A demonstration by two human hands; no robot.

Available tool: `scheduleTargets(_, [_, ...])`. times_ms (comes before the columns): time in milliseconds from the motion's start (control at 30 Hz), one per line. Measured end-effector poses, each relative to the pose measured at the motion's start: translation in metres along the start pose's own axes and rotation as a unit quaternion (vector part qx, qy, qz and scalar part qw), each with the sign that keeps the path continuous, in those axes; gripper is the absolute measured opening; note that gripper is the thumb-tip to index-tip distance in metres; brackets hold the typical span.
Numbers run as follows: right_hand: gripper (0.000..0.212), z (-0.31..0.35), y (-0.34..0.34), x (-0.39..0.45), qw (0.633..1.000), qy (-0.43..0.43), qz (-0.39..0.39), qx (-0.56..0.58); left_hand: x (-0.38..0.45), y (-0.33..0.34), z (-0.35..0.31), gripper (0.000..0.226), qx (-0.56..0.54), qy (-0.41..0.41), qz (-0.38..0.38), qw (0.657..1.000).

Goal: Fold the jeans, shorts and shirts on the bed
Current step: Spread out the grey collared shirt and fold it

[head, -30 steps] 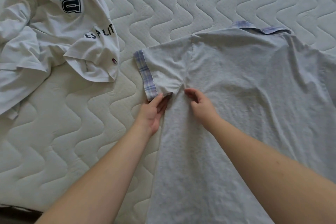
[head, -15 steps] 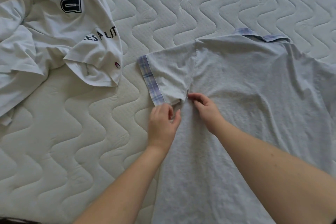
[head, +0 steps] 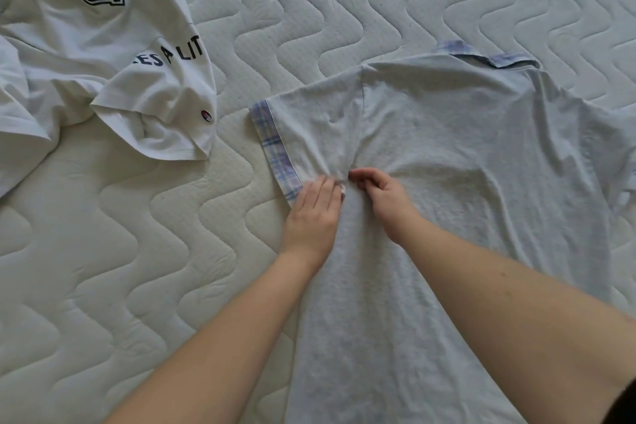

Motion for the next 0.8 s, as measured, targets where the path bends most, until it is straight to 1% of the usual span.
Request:
scheduleTargets(100, [0.031,0.001,0.001,0.001,1.000,-0.011,-0.005,0.005,-0.020,0.016,0.002,0.056,0.016,-0.024,0.121,0.992])
scheduleTargets(133, [0.031,0.000,0.002,0.001,1.000,-0.015,-0.002,0.006,-0.024,0.019,0.002,0.060,0.015,-0.034,0.141,0.989])
scheduleTargets(233, [0.031,0.001,0.001,0.001,1.000,-0.028,0.005,0.007,-0.017,0.015,-0.001,0.061,0.010,-0.048,0.147,0.988])
scheduleTargets(300, [0.032,0.005,0.000,-0.001,0.999,-0.035,0.009,0.015,-0.004,0.010,-0.002,0.050,0.009,-0.042,0.133,0.990])
scheduleTargets(400, [0.035,0.008,-0.003,-0.004,0.999,-0.030,0.032,0.031,0.015,0.002,-0.005,0.037,0.002,-0.041,0.145,0.989])
scheduleTargets(500, [0.036,0.012,-0.014,-0.005,0.997,-0.018,0.051,0.046,0.025,-0.008,-0.019,0.039,0.016,-0.043,0.134,0.990])
scheduleTargets(533, [0.034,0.014,-0.024,-0.005,0.998,-0.039,0.039,0.029,0.027,-0.010,-0.027,0.042,0.013,-0.044,0.128,0.991])
scheduleTargets(600, [0.034,0.017,-0.058,-0.004,0.994,-0.109,-0.002,-0.023,0.030,-0.006,-0.048,0.045,0.004,-0.034,0.132,0.991])
scheduleTargets(700, [0.040,0.005,-0.130,-0.003,0.966,-0.206,-0.089,-0.126,0.033,0.015,-0.092,0.053,-0.001,-0.003,0.165,0.986])
scheduleTargets(733, [0.042,-0.004,-0.155,0.000,0.955,-0.220,-0.113,-0.162,0.034,0.023,-0.108,0.055,-0.004,0.007,0.175,0.985])
scheduleTargets(800, [0.048,-0.025,-0.201,0.008,0.938,-0.215,-0.142,-0.230,0.036,0.039,-0.142,0.060,-0.006,0.033,0.186,0.982])
Point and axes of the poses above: each hand's wrist, its own x-axis towards the middle knuckle, its own y-axis out of the palm, z = x × y, the point moved 7 cm from there along x, towards the middle knuckle, and after that the axes turned 13 degrees about -z, right-handed, at the moved point
